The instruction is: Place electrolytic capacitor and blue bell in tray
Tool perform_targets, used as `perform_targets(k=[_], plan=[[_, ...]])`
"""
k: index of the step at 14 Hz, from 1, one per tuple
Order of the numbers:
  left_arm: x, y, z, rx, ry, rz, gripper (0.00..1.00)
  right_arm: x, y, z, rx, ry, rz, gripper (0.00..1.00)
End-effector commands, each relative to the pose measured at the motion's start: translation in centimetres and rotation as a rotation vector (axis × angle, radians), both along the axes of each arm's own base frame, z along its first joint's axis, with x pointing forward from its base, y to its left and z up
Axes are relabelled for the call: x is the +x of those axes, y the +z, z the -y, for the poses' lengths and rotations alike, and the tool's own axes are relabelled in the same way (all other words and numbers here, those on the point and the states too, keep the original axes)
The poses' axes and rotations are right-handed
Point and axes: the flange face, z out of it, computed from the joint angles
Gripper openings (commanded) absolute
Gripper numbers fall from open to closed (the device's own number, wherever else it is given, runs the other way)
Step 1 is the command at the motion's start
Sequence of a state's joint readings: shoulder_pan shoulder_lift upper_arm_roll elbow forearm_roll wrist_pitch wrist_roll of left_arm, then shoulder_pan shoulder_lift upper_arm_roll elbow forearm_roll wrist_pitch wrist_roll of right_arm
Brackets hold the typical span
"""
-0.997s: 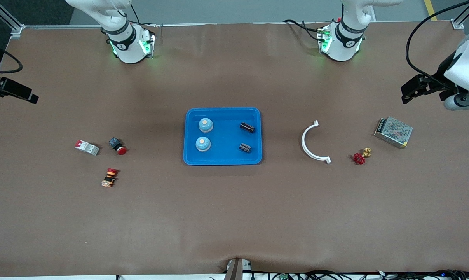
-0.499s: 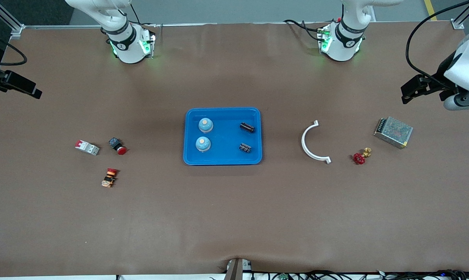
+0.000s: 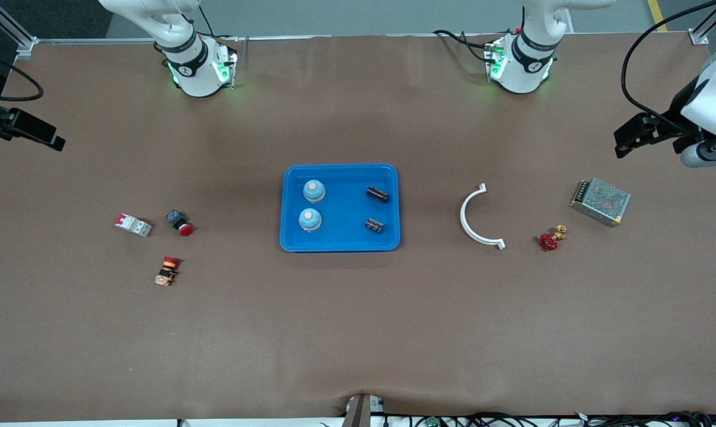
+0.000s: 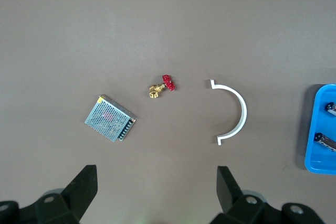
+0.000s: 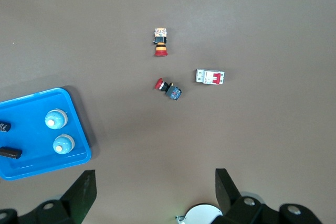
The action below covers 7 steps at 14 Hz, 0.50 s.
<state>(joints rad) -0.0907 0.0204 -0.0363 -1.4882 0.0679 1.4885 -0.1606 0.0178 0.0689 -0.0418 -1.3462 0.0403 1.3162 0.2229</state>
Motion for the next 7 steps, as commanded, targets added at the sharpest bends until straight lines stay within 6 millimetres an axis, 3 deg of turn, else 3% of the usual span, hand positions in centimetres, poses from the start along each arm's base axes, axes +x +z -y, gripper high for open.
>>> perform_targets(k=[1,5,7], plan=[[-0.5,1.0,-0.2,-0.022,-0.014,0.004,1.0,-0.9,0.5,0.4,-0.018,-0.02,0.004,1.0],[-0.6,1.6,0.0,-0.056,-0.011,0.013,1.0,-2.1,2.3,1.1,-0.016,-0.019,0.042,1.0],[-0.9,1.7,-0.1,-0.055,-0.009,0.007,1.0,-2.7,1.7,1.2,-0.024,-0.019,0.049,1.0]])
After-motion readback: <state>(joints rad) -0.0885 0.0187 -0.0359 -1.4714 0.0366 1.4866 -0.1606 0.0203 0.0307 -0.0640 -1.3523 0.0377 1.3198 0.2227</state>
